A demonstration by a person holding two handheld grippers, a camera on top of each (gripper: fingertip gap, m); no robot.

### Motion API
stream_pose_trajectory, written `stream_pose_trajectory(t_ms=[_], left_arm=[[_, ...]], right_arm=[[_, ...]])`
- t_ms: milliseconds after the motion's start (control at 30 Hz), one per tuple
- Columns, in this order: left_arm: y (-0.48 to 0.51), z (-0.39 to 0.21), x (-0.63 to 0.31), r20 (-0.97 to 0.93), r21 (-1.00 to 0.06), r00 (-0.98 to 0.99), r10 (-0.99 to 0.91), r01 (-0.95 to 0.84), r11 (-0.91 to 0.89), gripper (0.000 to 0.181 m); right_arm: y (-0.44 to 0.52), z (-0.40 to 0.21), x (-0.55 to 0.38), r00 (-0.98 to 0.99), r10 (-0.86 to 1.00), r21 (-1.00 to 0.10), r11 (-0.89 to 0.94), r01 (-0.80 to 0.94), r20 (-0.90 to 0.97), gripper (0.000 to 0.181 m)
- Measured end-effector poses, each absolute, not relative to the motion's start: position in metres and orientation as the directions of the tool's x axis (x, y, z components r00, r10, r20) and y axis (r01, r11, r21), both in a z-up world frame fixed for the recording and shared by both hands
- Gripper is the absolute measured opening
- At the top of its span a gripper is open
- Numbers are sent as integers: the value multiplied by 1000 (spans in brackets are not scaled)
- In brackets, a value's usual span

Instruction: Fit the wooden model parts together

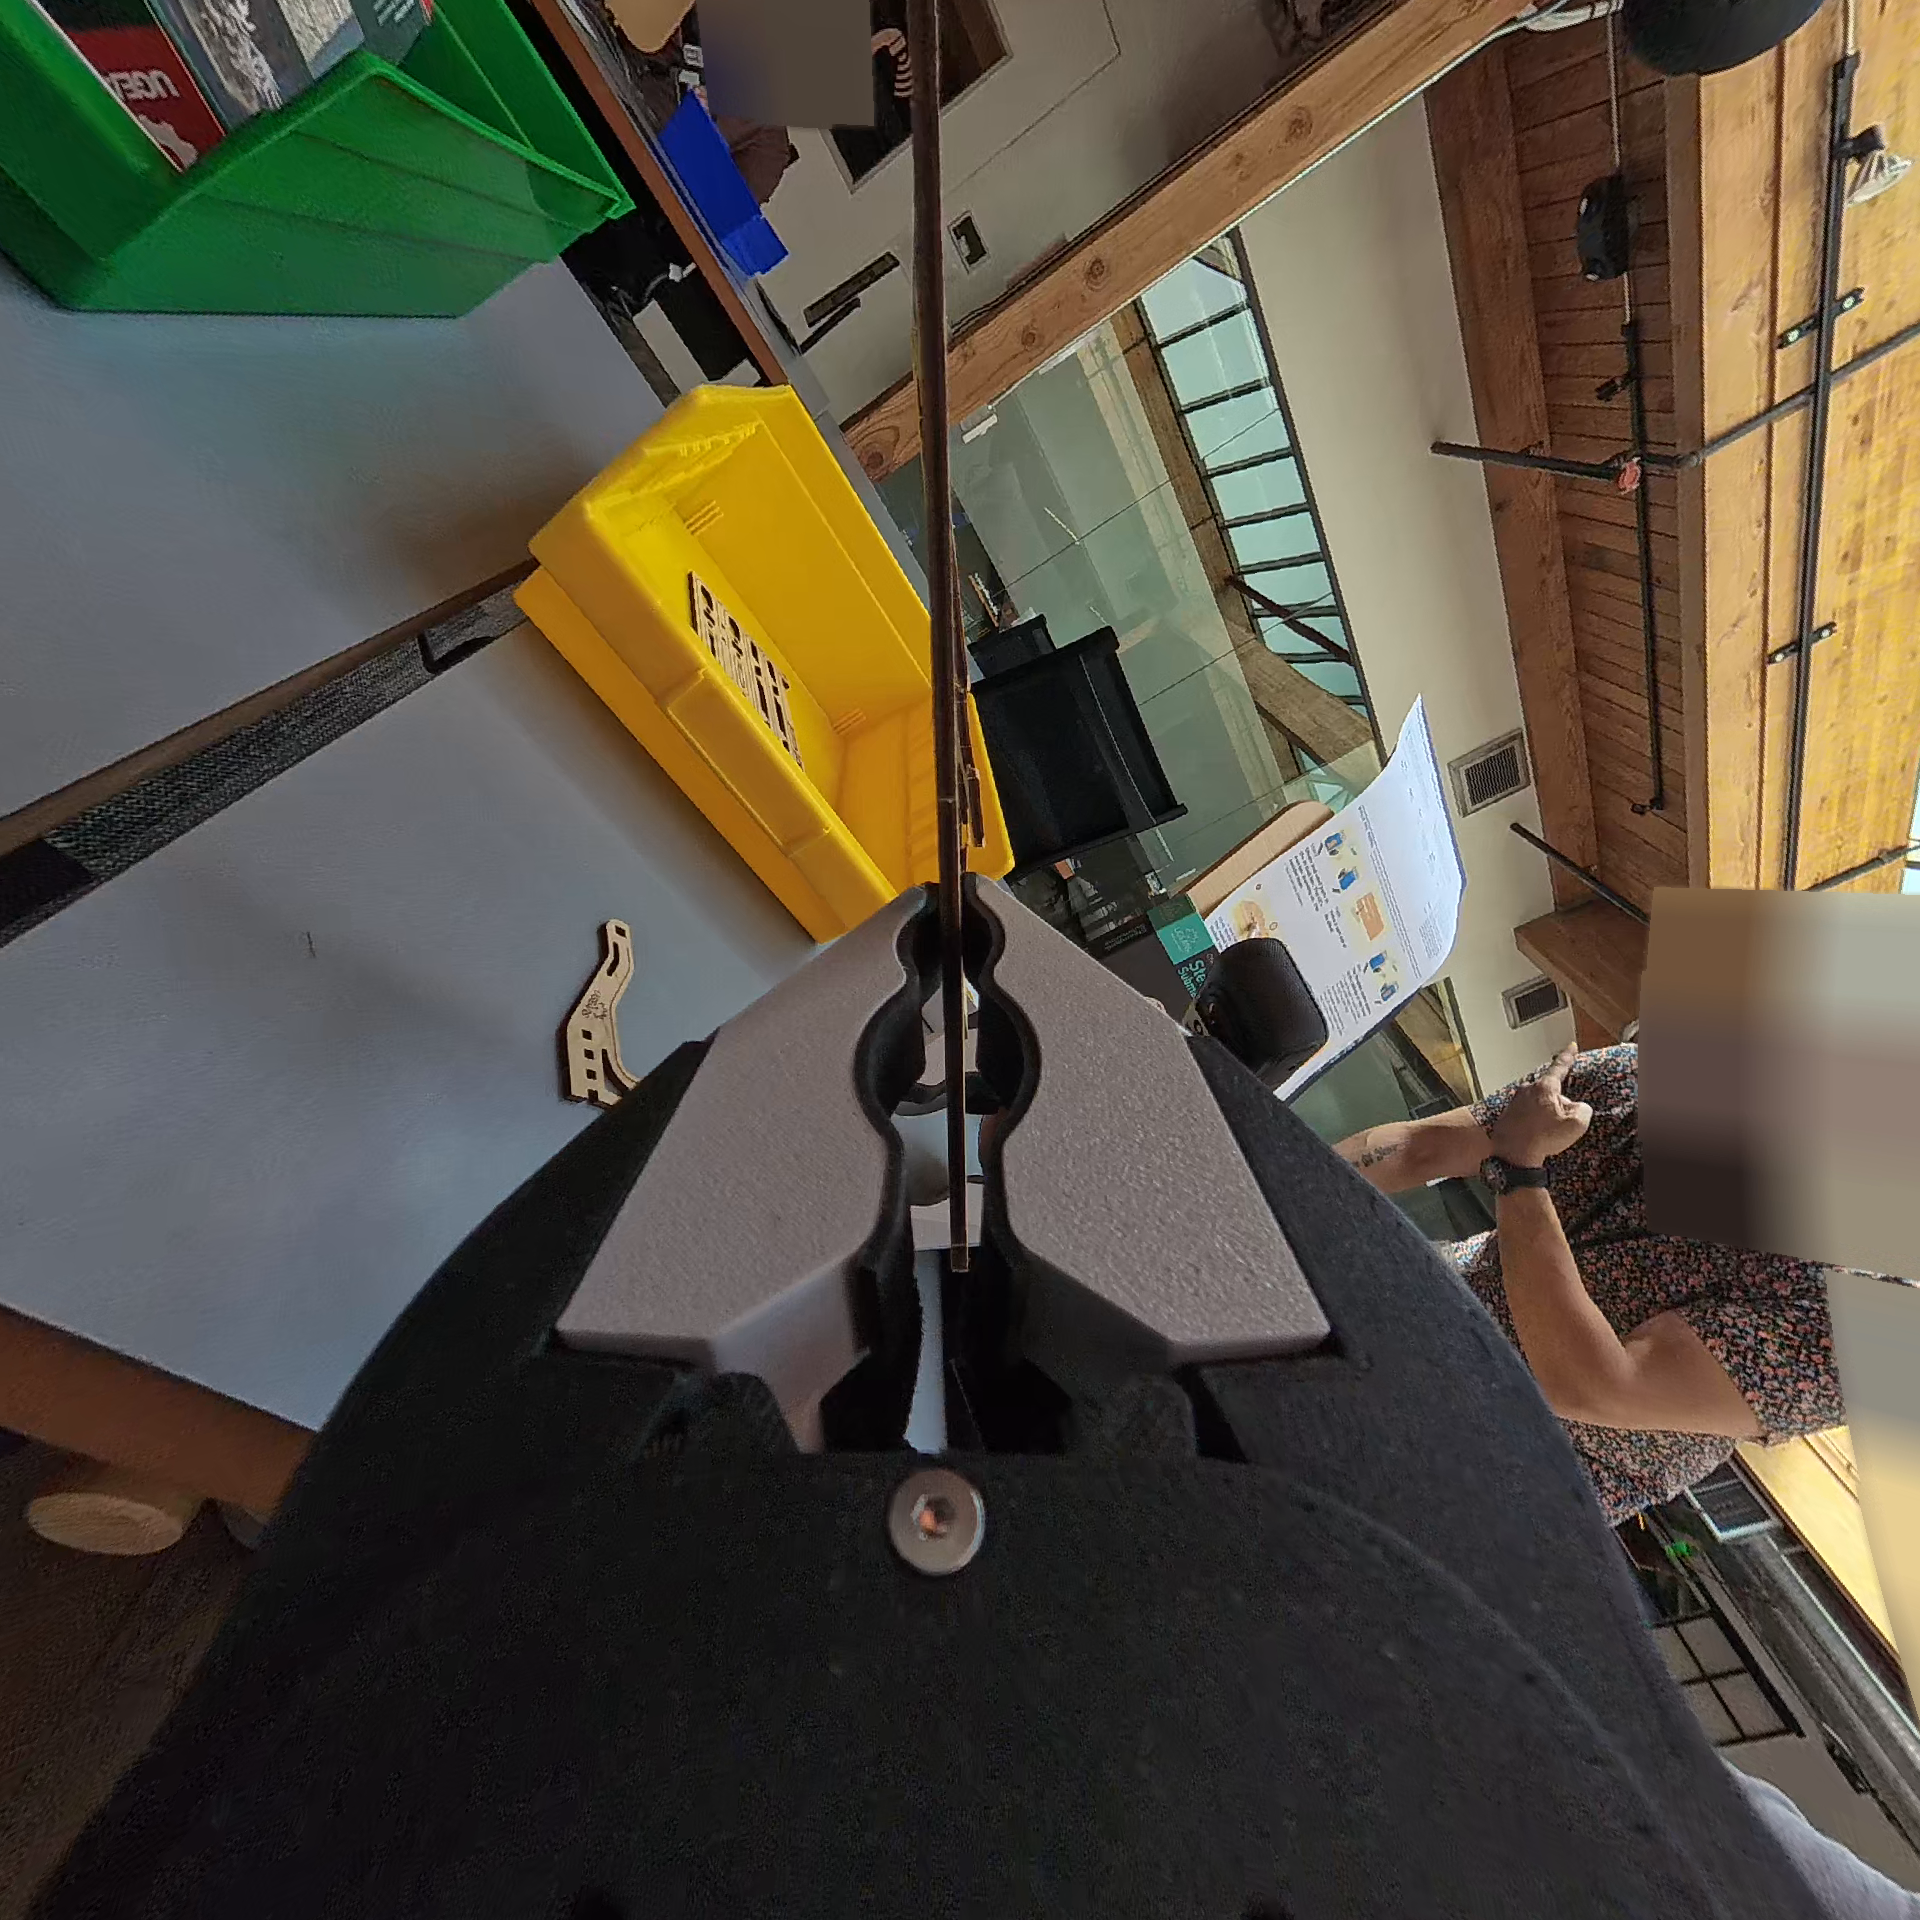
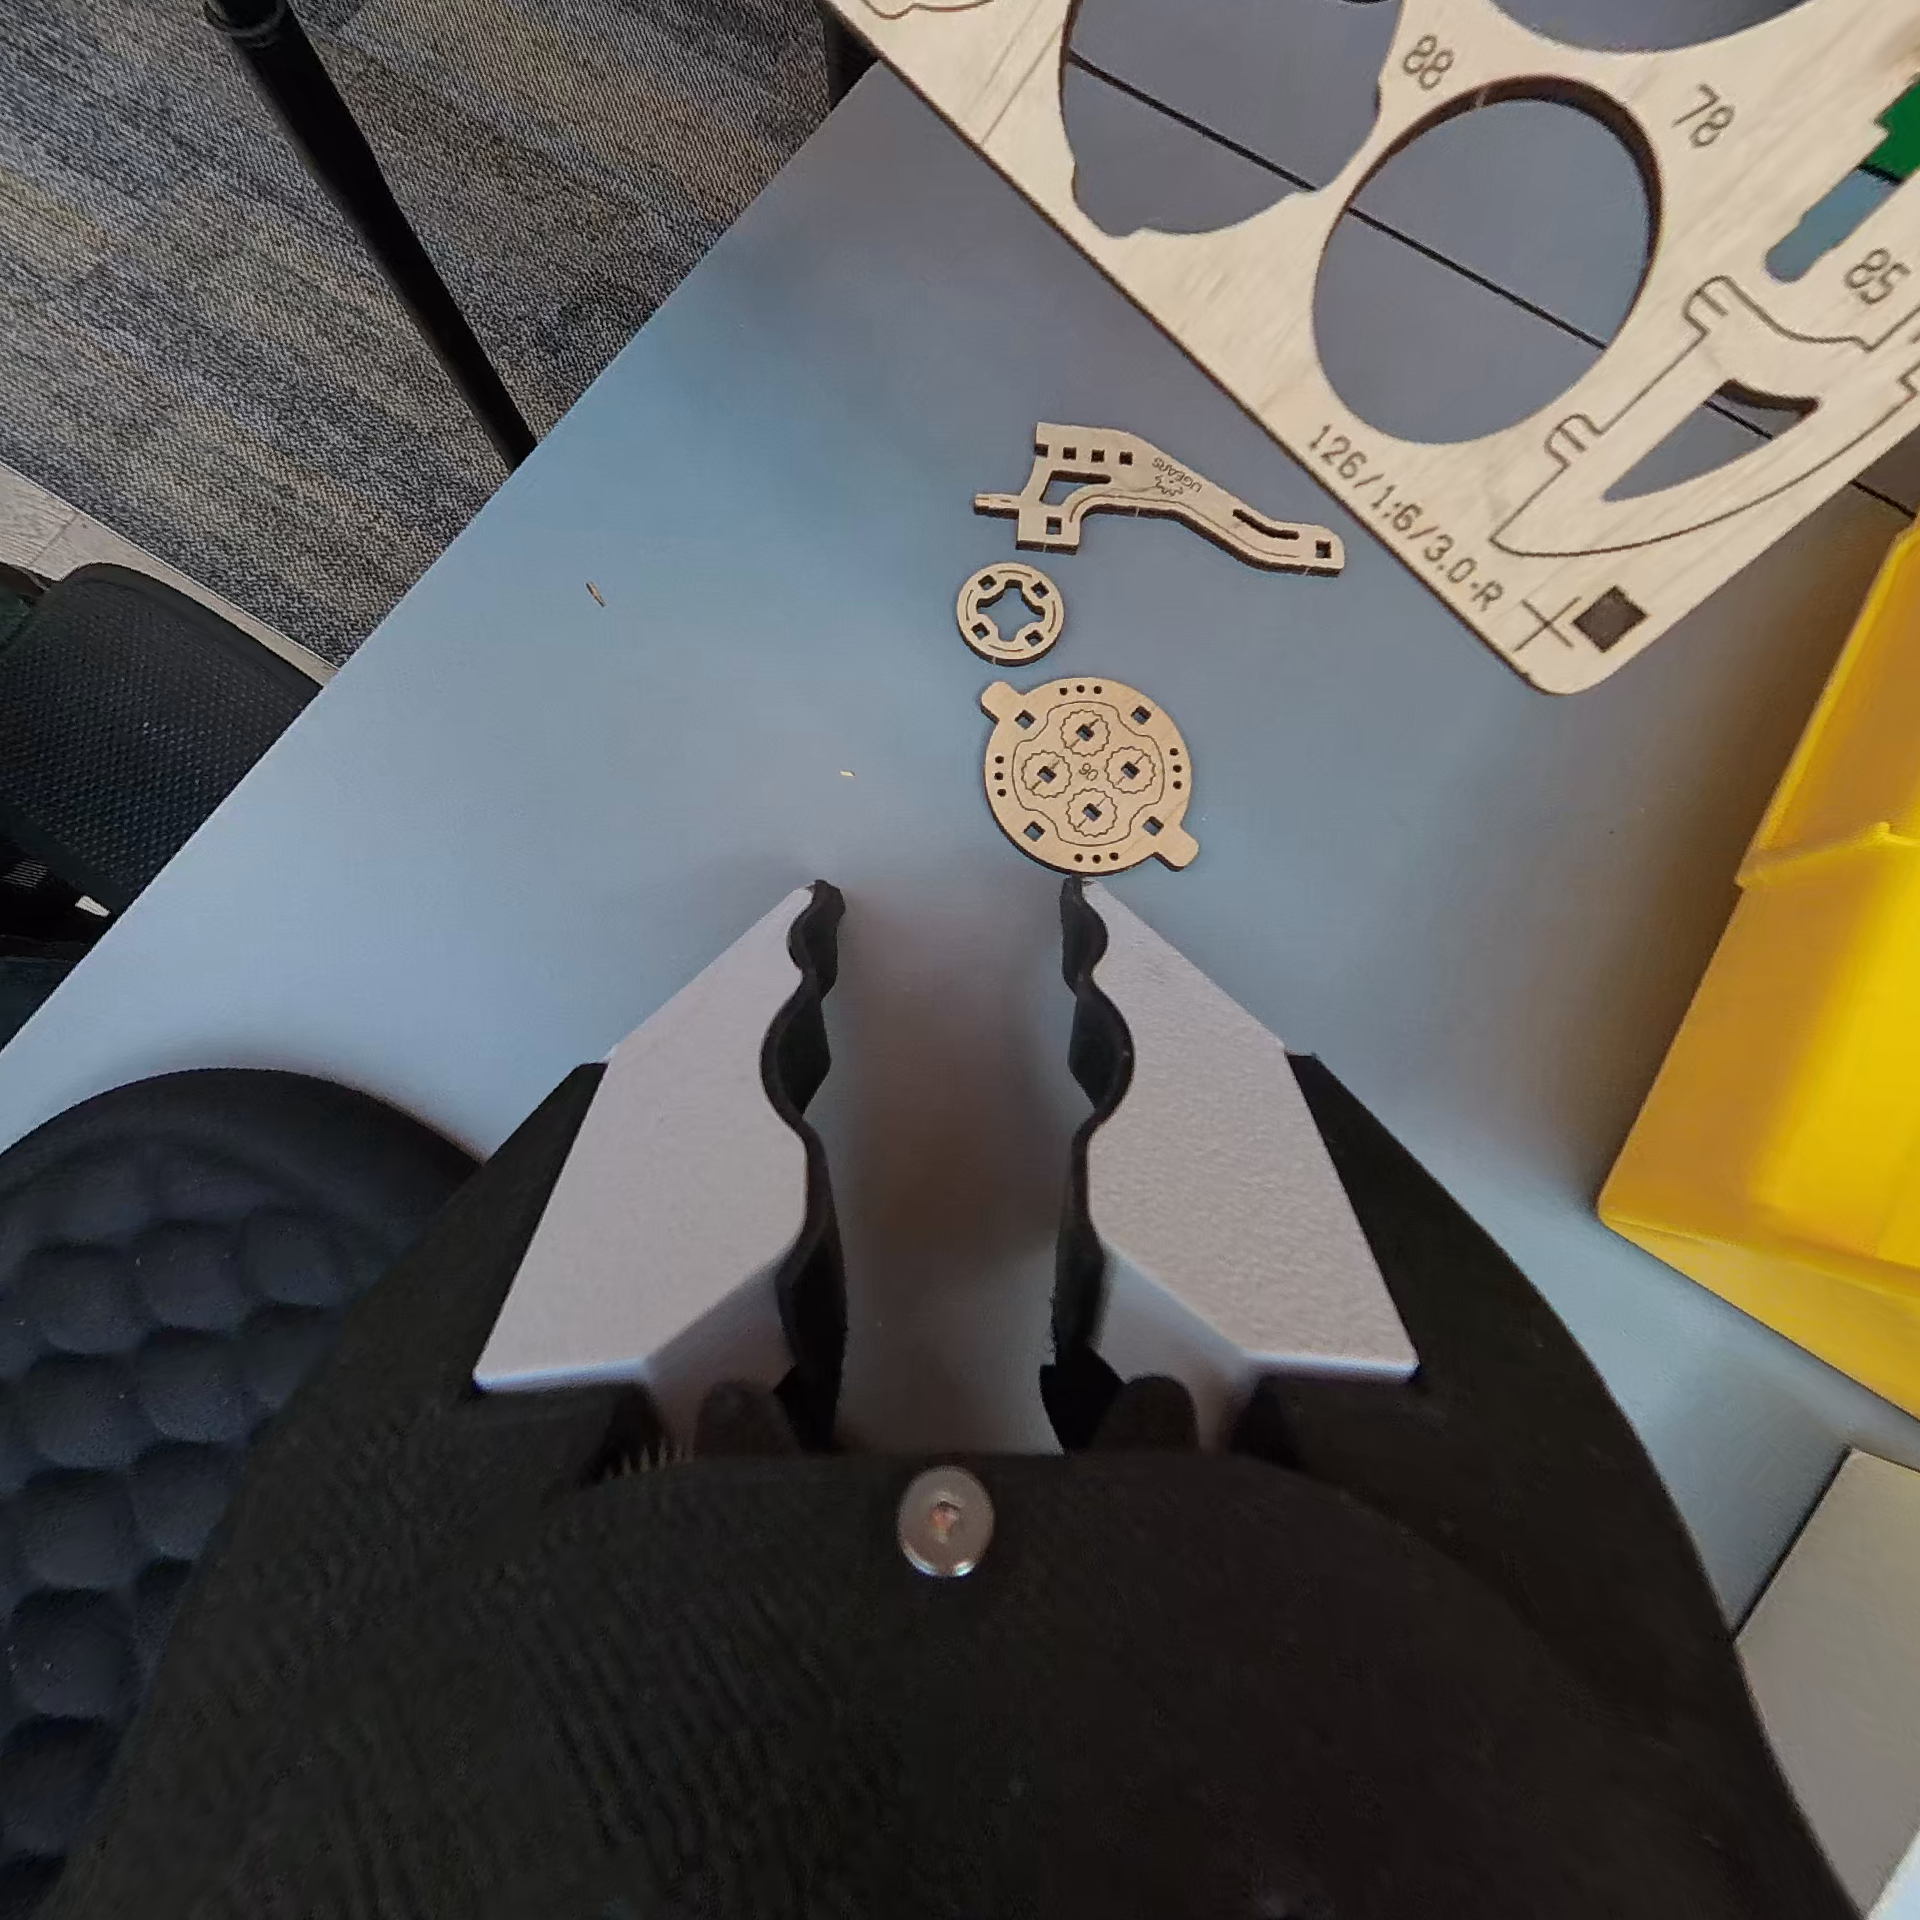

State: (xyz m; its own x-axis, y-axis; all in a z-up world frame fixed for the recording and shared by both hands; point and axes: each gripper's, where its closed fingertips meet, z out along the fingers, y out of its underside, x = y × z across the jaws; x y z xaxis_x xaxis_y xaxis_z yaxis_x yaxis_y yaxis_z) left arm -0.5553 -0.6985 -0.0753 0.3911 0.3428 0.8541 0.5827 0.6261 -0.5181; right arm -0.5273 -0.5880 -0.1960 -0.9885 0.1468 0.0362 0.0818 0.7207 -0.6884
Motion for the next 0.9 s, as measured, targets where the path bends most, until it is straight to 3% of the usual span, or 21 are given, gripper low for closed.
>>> stream_pose_trajectory(t_ms=[700,900], left_arm=[[-692,-74,-555,850,-525,400,343,592,611,1],[-690,-72,-554,848,-528,411,335,588,613,0]], right_arm=[[-587,-195,-529,-984,157,-696,716,56,83,46],[-576,-187,-534,-980,192,-741,665,87,58,56]])
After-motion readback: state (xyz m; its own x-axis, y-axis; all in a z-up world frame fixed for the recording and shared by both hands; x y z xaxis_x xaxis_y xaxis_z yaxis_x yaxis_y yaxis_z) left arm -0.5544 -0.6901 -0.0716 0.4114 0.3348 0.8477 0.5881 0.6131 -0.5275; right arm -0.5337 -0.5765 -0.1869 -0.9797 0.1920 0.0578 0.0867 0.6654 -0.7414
